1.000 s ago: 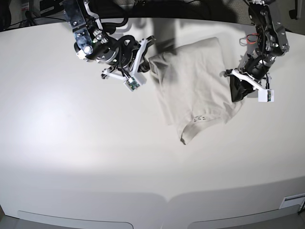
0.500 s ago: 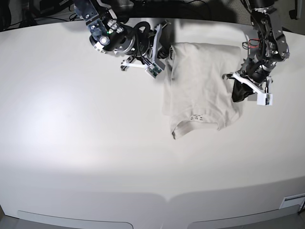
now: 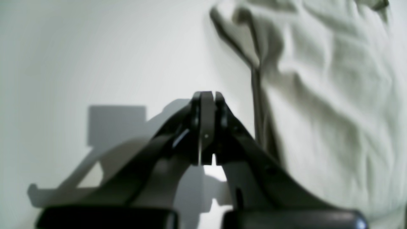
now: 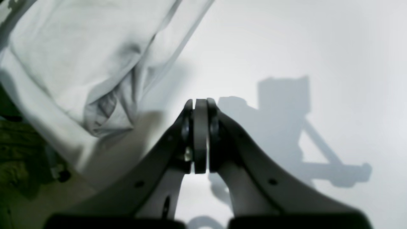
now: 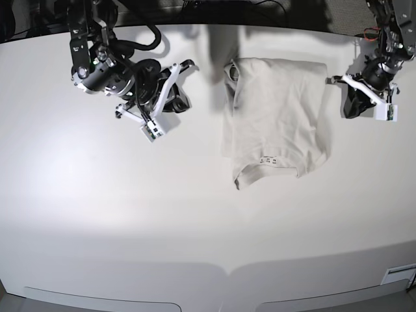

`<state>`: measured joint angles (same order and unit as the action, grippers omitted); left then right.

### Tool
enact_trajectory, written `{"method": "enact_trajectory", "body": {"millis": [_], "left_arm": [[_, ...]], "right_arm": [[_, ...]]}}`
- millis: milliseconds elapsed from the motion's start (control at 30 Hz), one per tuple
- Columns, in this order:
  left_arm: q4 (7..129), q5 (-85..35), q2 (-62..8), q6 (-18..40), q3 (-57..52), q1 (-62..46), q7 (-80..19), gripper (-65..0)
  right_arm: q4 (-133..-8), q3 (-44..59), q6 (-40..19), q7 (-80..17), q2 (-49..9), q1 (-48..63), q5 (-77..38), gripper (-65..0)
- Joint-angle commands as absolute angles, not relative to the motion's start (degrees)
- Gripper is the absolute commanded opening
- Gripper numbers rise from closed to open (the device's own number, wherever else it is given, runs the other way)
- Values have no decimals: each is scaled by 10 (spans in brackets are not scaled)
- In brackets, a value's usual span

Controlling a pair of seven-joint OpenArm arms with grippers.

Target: Fold the T-shirt properly

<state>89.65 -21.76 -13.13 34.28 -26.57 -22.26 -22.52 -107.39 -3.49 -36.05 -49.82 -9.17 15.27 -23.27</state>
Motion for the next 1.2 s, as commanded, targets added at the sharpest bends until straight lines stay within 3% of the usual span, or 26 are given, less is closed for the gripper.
{"method": "enact_trajectory", "body": {"millis": [0,400,1167], "left_arm": [[917,-226,-138,341,-276,-233,-209,-650],[1003,-320,-138,338,-386,-392,-223,-650],[1015,-345,-112,339,-387,-601,-226,-650]], "right_arm": [[-1090,-24,-367,-495,-92,151,-251,-650],[-1164,44,-376,-524,-95,227,-277,-650],[-1268,184,-393,-679,-109,426,-399,-650]]}}
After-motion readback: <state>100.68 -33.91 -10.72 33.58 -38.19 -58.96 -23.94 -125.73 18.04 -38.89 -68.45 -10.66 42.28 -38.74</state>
